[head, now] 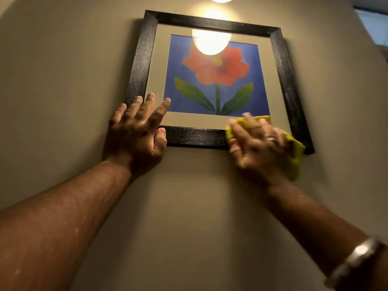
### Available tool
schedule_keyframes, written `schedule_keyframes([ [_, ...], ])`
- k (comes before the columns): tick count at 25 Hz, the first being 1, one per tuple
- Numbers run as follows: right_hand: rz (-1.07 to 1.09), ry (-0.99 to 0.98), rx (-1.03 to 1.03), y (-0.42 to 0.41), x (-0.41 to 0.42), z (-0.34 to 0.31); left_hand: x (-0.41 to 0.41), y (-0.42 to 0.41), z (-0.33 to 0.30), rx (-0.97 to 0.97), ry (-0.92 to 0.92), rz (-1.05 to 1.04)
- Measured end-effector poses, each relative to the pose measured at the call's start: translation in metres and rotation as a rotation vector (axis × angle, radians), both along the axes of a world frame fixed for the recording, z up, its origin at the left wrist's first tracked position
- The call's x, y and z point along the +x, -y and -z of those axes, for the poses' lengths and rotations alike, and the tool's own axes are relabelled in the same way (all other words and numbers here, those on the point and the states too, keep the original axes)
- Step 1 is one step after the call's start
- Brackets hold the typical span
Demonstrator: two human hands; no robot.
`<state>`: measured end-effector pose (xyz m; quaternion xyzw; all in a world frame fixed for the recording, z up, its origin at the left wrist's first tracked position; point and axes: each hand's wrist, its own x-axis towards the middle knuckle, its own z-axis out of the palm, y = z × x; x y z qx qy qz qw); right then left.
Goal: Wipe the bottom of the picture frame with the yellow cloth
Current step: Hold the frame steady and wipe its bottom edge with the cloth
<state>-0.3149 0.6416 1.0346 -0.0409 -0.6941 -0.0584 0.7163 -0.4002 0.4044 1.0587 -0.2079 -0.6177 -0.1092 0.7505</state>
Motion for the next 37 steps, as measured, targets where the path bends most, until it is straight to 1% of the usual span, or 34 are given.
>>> schedule_keyframes([
  [2, -0.048, 0.053, 0.292, 0.039, -0.013, 0.005, -0.001, 0.0, 0.0, -0.002, -0.008, -0.011],
  [3, -0.069, 0.097, 0.39, 0.047, -0.016, 0.006, -0.002, 0.0, 0.0, -0.003, -0.012, -0.019],
  [4, -0.1, 0.144, 0.425, 0.044, -0.012, 0.003, -0.002, 0.001, 0.0, -0.002, -0.016, -0.024],
  [5, -0.136, 0.156, 0.404, 0.03, -0.006, -0.001, -0.001, 0.001, 0.001, -0.004, -0.017, -0.025],
  [6, -0.145, 0.12, 0.349, 0.009, 0.0, -0.002, -0.001, 0.0, 0.0, -0.007, -0.015, -0.029],
  [9, 0.016, -0.148, 0.086, -0.058, 0.019, 0.01, 0.002, 0.0, 0.0, -0.008, -0.003, -0.043],
  [11, 0.038, -0.235, -0.109, -0.069, 0.022, 0.023, 0.002, -0.001, 0.0, -0.014, -0.002, -0.043],
  [12, 0.006, -0.26, -0.158, -0.059, 0.018, 0.025, 0.002, -0.001, 0.0, -0.018, -0.002, -0.044],
  [13, -0.052, -0.254, -0.135, -0.042, 0.012, 0.023, 0.001, -0.001, 0.001, -0.016, -0.003, -0.048],
  [14, -0.097, -0.214, -0.043, -0.023, 0.007, 0.02, 0.001, -0.001, 0.001, -0.013, -0.005, -0.054],
  [15, -0.112, -0.147, 0.106, -0.004, -0.001, 0.017, 0.0, 0.0, 0.001, -0.013, -0.006, -0.057],
  [17, -0.057, -0.013, 0.386, 0.016, -0.011, 0.013, -0.001, 0.0, 0.001, -0.014, -0.01, -0.055],
  [18, 0.002, 0.033, 0.461, 0.013, -0.011, 0.01, -0.001, 0.001, 0.0, -0.015, -0.012, -0.057],
  [19, 0.061, 0.051, 0.485, 0.0, -0.008, 0.008, 0.0, 0.001, 0.0, -0.015, -0.011, -0.057],
  [20, 0.11, 0.052, 0.45, -0.021, -0.002, 0.007, 0.0, 0.0, 0.0, -0.014, -0.011, -0.055],
  [21, 0.145, 0.034, 0.363, -0.046, 0.005, 0.006, 0.0, 0.0, 0.001, -0.012, -0.011, -0.053],
  [22, 0.161, 0.033, 0.231, -0.071, 0.016, 0.006, 0.0, -0.001, 0.001, -0.015, -0.013, -0.056],
  [24, 0.114, 0.045, -0.009, -0.1, 0.037, 0.005, -0.001, -0.002, 0.001, -0.027, -0.015, -0.066],
  [25, 0.092, 0.051, -0.065, -0.097, 0.039, 0.004, 0.0, -0.002, 0.001, -0.032, -0.014, -0.071],
  [26, 0.08, 0.048, -0.065, -0.083, 0.035, 0.002, 0.0, -0.001, 0.0, -0.038, -0.011, -0.078],
  [27, 0.058, 0.05, -0.004, -0.061, 0.027, 0.001, -0.001, -0.001, 0.0, -0.041, -0.003, -0.085],
  [30, 0.003, 0.144, 0.353, 0.02, -0.006, 0.002, 0.001, 0.0, 0.001, -0.047, 0.012, -0.101],
  [31, -0.015, 0.183, 0.417, 0.035, -0.013, 0.003, 0.003, 0.0, 0.001, -0.052, 0.018, -0.103],
  [32, -0.023, 0.205, 0.442, 0.039, -0.016, 0.002, 0.004, 0.0, 0.0, -0.054, 0.028, -0.101],
  [34, -0.002, 0.198, 0.443, 0.012, -0.007, 0.001, 0.006, 0.0, 0.001, -0.05, 0.039, -0.109],
  [35, 0.015, 0.184, 0.409, -0.015, 0.001, 0.001, 0.007, 0.0, 0.002, -0.046, 0.043, -0.115],
  [37, 0.038, 0.138, 0.263, -0.075, 0.022, 0.003, 0.008, 0.0, 0.002, -0.053, 0.049, -0.122],
])
